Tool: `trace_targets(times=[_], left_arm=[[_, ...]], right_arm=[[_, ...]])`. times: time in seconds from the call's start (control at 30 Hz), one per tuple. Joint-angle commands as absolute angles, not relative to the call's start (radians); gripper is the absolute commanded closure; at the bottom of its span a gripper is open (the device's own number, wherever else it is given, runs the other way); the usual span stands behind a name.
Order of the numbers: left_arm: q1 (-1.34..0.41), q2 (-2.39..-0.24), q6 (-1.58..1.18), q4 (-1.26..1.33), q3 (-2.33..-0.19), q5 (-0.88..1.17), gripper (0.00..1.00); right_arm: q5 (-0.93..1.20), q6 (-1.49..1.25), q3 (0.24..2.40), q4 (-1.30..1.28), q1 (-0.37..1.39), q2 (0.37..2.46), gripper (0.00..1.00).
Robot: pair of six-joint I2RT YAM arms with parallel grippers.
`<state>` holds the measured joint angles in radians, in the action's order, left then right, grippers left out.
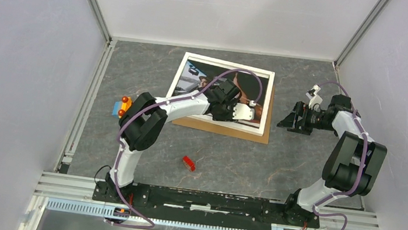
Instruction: Take the photo out of the frame
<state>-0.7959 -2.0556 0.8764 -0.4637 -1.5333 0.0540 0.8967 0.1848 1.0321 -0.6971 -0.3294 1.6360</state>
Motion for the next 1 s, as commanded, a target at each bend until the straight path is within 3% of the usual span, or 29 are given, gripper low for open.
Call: trace_targets(times=[0.0,0.23,0.4,0.57,0.67,0.83,0.97], left_arm=[[-0.819,-2.075,0.754,-0.56,-1.563,0.095,0.5],[-0.852,-2.07,0.683,-0.586,-1.575,0.103,0.5],[-0.853,-2.089,0.573,-0.636,-1.653,0.104,0.43],[-0.852,-2.085,0.475,-0.742,-1.763,0.144,0.2],[-0.85,-2.038,0.452,-0.789,-1.797,0.165,0.01],[-0.791,-1.95,0.385,-0.896,-1.905,0.282,0.0],[-0.667,-1.926,0.295,-0.993,-2.064,0.404,0.0]], right_arm=[[0.919,0.194,1.044,-0.687,-0.336,1.637,0.13],[0.923,0.202,1.045,-0.695,-0.334,1.634,0.13],[0.924,0.211,1.053,-0.7,-0.335,1.638,0.13],[0.919,0.234,1.104,-0.724,-0.335,1.659,0.13],[0.917,0.243,1.153,-0.73,-0.335,1.668,0.13],[0.907,0.272,1.25,-0.737,-0.335,1.674,0.11],[0.897,0.282,1.372,-0.718,-0.327,1.68,0.02]])
